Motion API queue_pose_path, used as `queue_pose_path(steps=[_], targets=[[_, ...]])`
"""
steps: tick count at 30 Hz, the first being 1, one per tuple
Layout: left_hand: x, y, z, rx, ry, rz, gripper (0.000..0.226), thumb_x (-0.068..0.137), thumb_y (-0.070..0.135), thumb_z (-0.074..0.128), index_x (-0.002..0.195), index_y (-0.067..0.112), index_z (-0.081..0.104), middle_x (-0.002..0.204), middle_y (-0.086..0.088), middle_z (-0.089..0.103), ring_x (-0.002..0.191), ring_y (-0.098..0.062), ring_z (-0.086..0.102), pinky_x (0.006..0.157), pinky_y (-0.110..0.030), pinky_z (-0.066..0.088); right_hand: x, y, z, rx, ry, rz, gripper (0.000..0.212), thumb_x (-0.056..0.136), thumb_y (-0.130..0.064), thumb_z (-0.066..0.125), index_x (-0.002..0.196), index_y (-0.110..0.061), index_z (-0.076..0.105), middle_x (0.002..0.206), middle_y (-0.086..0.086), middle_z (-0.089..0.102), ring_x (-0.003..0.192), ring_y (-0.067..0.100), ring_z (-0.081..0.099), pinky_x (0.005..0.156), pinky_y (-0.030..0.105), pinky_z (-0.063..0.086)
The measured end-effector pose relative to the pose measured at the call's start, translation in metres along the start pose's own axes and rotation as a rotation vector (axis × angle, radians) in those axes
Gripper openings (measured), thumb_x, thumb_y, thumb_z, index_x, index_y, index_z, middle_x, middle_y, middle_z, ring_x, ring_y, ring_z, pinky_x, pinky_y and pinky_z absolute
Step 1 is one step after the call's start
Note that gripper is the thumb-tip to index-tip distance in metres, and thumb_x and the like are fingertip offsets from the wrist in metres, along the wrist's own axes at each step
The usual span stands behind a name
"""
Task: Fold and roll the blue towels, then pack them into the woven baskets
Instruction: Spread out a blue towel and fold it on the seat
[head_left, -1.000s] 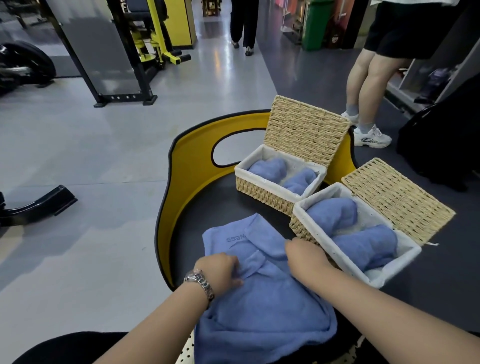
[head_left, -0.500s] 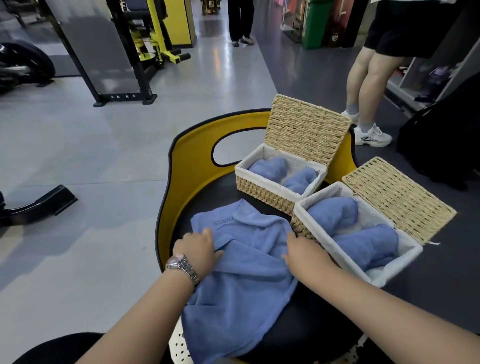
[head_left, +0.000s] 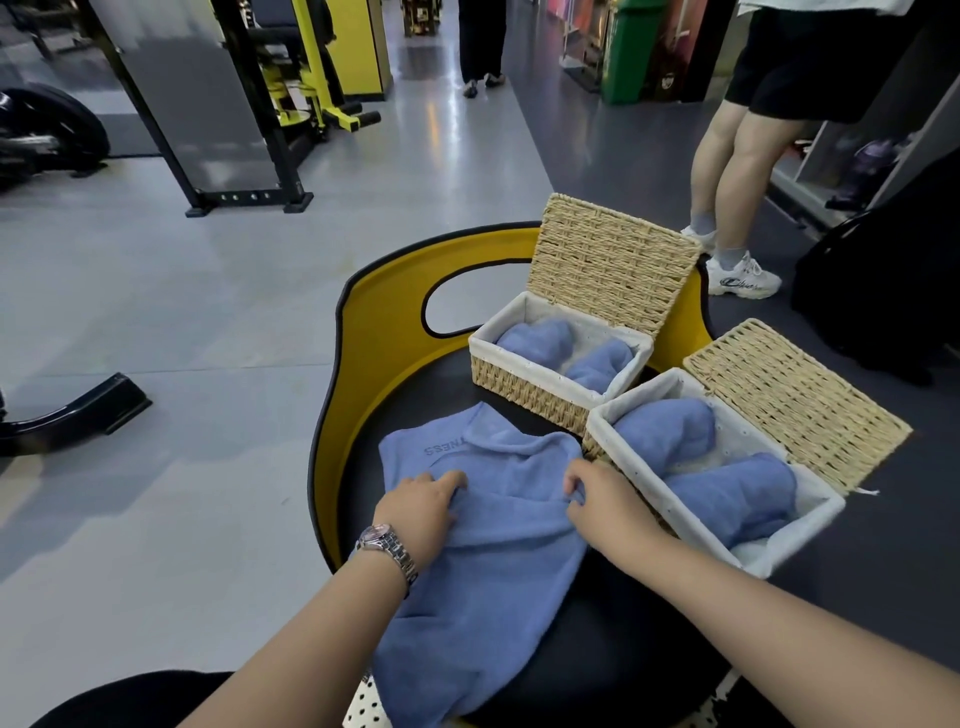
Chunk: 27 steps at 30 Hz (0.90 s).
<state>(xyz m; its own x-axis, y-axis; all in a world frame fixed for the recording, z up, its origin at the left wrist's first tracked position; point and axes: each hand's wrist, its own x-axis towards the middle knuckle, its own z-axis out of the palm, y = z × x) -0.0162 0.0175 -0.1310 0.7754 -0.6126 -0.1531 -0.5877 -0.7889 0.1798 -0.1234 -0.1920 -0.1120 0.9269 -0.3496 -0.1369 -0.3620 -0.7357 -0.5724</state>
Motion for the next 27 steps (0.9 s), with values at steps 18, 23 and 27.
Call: queue_pose_path(steps=[18,23,27], targets=[[-0.020,0.023,-0.026,-0.419,-0.400,0.137,0.035,0.082,0.017,0.066,0.115,0.018,0.053,0.099,0.005,0.055,0.081,-0.011,0.050,0.062,-0.015,0.038,-0.004,-0.025,-0.015,-0.395,-0.228,-0.419,0.019,0.083,-0.039,0.061,0.098,-0.028,0.062,0.095,-0.004,0.065,0.097,0.017,0.052,0.080,0.028,0.030],[-0.021,0.001,-0.031,0.027,-0.390,0.043,0.009,0.082,0.014,0.053,0.090,0.016,0.055,0.105,-0.010,0.066,0.094,-0.029,0.062,0.072,-0.033,0.048,-0.001,-0.023,-0.034,-0.893,-0.184,-0.317,0.012,0.093,-0.033,0.049,0.087,-0.027,0.058,0.098,0.000,0.066,0.103,0.023,0.053,0.087,0.034,0.031],[-0.013,-0.017,-0.044,0.084,-0.186,-0.099,0.015,0.083,0.009,0.055,0.095,0.017,0.057,0.099,-0.006,0.064,0.093,-0.027,0.063,0.071,-0.030,0.048,-0.002,-0.023,-0.048,-1.040,-0.134,-0.085,0.023,0.089,-0.013,0.046,0.104,-0.026,0.057,0.111,-0.003,0.063,0.111,0.021,0.050,0.092,0.033,0.031]])
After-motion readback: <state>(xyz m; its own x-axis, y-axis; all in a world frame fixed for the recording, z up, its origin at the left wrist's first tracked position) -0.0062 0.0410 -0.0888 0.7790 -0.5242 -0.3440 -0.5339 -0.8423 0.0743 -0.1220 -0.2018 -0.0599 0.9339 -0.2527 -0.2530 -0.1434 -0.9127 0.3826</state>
